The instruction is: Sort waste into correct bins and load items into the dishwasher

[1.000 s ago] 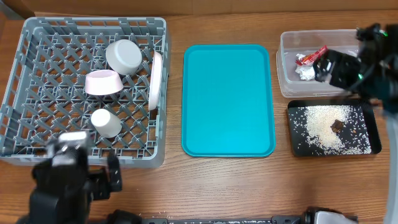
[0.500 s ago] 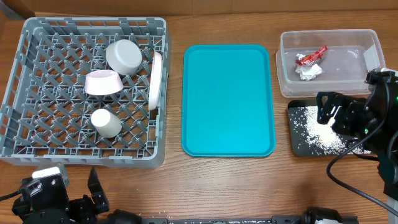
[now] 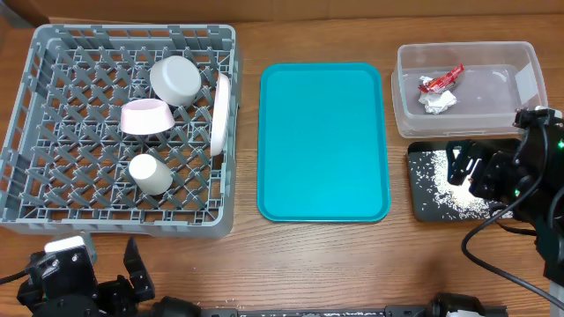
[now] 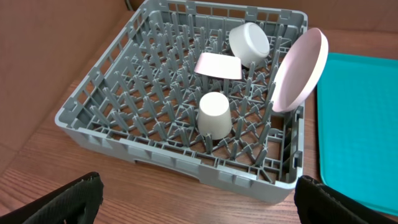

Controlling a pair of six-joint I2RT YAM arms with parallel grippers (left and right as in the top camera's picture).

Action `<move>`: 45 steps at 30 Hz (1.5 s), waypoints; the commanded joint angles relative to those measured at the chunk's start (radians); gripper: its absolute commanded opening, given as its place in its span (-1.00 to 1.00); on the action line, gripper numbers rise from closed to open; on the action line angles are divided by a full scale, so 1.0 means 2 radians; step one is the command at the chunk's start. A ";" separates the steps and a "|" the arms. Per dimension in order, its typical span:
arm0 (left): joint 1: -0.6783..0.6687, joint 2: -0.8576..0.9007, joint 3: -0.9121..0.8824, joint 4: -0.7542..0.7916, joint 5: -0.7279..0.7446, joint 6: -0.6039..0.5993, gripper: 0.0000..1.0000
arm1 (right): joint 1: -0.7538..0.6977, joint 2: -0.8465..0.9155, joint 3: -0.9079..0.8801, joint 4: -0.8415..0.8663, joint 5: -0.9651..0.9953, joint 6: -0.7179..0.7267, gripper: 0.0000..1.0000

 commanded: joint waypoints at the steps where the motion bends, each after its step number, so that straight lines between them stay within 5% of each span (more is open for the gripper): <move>1: -0.003 -0.003 -0.002 0.002 -0.008 -0.007 1.00 | 0.002 0.004 -0.001 -0.005 0.000 -0.002 1.00; 26: -0.003 -0.003 -0.002 0.002 -0.008 -0.007 0.99 | 0.010 0.032 -0.006 0.048 0.002 -0.004 0.99; 45: -0.003 -0.003 -0.002 0.002 -0.008 -0.007 0.99 | 0.100 -0.233 -0.391 0.545 0.025 -0.003 1.00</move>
